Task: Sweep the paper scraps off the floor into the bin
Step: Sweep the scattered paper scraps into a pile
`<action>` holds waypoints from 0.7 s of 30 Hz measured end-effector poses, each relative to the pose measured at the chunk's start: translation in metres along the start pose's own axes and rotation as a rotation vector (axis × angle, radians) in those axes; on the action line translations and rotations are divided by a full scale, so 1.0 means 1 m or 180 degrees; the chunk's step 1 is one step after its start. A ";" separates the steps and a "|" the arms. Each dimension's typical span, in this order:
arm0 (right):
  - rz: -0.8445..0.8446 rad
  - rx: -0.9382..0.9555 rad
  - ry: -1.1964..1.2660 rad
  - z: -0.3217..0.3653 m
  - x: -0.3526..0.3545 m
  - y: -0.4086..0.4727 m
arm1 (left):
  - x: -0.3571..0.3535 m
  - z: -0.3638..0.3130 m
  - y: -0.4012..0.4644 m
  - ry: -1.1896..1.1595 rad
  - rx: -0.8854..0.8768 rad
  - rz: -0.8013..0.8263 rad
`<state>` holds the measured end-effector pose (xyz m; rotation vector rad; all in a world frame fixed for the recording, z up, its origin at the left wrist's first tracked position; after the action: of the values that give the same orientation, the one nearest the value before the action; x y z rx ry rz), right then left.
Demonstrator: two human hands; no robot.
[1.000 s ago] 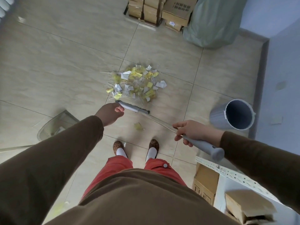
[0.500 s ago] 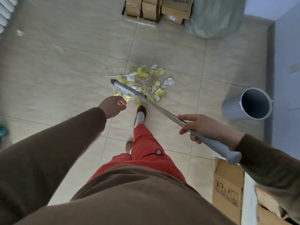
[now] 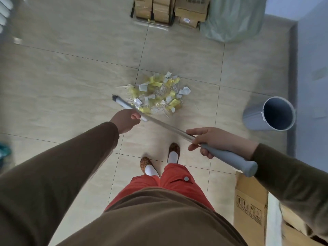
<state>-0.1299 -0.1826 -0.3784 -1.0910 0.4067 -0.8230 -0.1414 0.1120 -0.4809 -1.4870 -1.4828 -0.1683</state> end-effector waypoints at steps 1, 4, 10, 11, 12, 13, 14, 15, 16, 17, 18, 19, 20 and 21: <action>0.0090 -0.0157 0.0134 0.001 -0.009 0.002 | 0.002 0.004 -0.001 -0.0006 0.0021 -0.0020; 0.0469 -0.0668 0.0672 0.001 -0.046 0.013 | 0.011 0.018 -0.007 -0.0166 0.0172 -0.0118; 0.0878 -0.1073 0.1370 0.023 -0.118 0.071 | 0.027 0.059 -0.033 -0.0298 0.0414 -0.0228; 0.0838 -0.1010 0.1320 0.030 -0.121 0.081 | 0.032 0.066 -0.037 -0.0283 0.0441 -0.0278; 0.0765 -0.0924 0.1218 0.035 -0.120 0.088 | 0.036 0.071 -0.042 -0.0271 0.0465 -0.0334; 0.0662 -0.0832 0.1069 0.038 -0.117 0.093 | 0.040 0.077 -0.046 -0.0291 0.0491 -0.0400; 0.0552 -0.0751 0.0919 0.039 -0.112 0.095 | 0.044 0.083 -0.052 -0.0347 0.0527 -0.0471; 0.0449 -0.0671 0.0788 0.039 -0.106 0.093 | 0.047 0.088 -0.058 -0.0409 0.0557 -0.0534; 0.0379 -0.0609 0.0713 0.036 -0.098 0.088 | 0.049 0.094 -0.064 -0.0462 0.0587 -0.0578; 0.0334 -0.0569 0.0704 0.033 -0.088 0.081 | 0.049 0.099 -0.070 -0.0503 0.0610 -0.0604; 0.0290 -0.0551 0.0753 0.029 -0.076 0.073 | 0.047 0.104 -0.076 -0.0538 0.0650 -0.0609; 0.0230 -0.0544 0.0862 0.025 -0.060 0.064 | 0.046 0.108 -0.081 -0.0569 0.0686 -0.0613; 0.0167 -0.0530 0.1014 0.022 -0.042 0.053 | 0.044 0.111 -0.086 -0.0594 0.0731 -0.0621; 0.0123 -0.0513 0.1196 0.022 -0.025 0.042 | 0.042 0.113 -0.089 -0.0610 0.0760 -0.0641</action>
<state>-0.1153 -0.1410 -0.4095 -1.0727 0.8185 -0.9758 -0.2633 0.1975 -0.4620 -1.1878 -1.7415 0.0320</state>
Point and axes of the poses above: each hand's wrist, its own y-axis towards the middle knuckle, its own x-axis out of the back of the hand, z = x × y, the point moved 10 cm from there along y, towards the middle knuckle, and after that the axes turned 8 degrees about -z, right-handed, at the moved point
